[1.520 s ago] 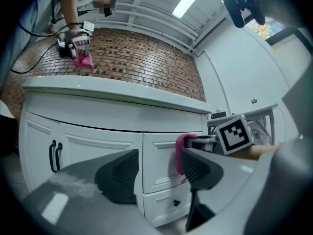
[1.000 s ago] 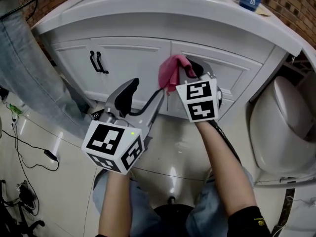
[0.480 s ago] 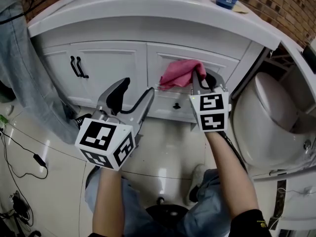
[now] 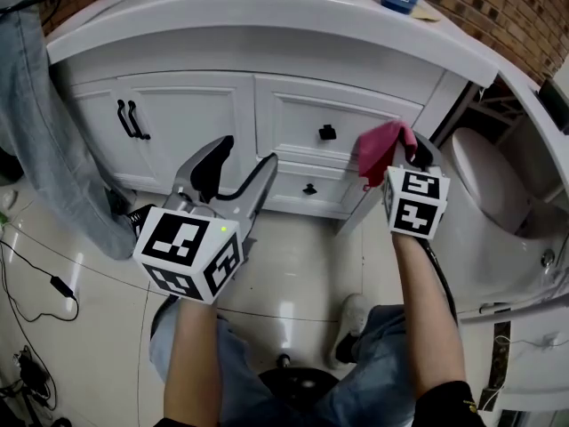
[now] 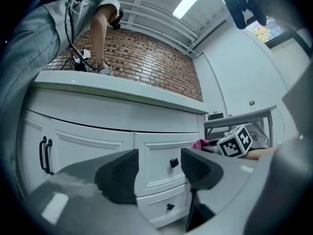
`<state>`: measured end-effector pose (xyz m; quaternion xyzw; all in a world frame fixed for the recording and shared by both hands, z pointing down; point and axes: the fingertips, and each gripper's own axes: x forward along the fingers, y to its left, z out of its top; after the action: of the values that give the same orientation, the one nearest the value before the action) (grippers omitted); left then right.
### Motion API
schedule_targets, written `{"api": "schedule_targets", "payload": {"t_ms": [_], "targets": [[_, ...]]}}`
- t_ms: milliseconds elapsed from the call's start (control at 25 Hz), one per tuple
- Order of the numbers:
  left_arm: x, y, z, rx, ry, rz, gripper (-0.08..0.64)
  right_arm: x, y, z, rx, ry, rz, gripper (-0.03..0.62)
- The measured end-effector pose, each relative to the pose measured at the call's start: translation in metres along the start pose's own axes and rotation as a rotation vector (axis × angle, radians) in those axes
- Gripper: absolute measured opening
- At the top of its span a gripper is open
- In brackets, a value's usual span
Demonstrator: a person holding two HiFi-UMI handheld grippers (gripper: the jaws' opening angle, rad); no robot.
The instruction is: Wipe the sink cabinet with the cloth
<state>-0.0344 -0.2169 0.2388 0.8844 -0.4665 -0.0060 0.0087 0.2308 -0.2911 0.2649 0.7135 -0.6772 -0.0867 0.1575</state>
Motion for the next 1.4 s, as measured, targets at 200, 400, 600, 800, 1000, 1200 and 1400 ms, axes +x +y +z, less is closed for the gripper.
{"api": "schedule_targets", "payload": {"t_ms": [200, 400, 600, 800, 1000, 1200, 1400], "targets": [[0.0, 0.003, 0.001, 0.001, -0.001, 0.008, 0.273, -0.012, 0.063, 0.014, 0.078, -0.051, 0.175, 0.026], [-0.009, 0.018, 0.006, -0.017, -0.024, 0.063, 0.272, -0.022, 0.173, 0.042, 0.095, -0.118, 0.436, 0.026], [-0.028, 0.03, 0.013, 0.006, -0.031, 0.093, 0.272, -0.006, 0.245, 0.055, 0.126, -0.123, 0.528, 0.026], [-0.049, 0.045, 0.018, 0.021, -0.031, 0.115, 0.272, 0.018, 0.263, 0.034, 0.17, -0.078, 0.486, 0.026], [-0.057, 0.055, 0.02, 0.021, -0.035, 0.121, 0.272, 0.033, 0.213, 0.003, 0.32, -0.016, 0.344, 0.026], [-0.045, 0.045, 0.015, 0.036, -0.02, 0.093, 0.272, 0.035, 0.164, -0.027, 0.254, 0.02, 0.278, 0.026], [-0.035, 0.037, 0.014, 0.035, -0.022, 0.072, 0.272, 0.028, 0.103, -0.048, 0.219, 0.042, 0.171, 0.026]]}}
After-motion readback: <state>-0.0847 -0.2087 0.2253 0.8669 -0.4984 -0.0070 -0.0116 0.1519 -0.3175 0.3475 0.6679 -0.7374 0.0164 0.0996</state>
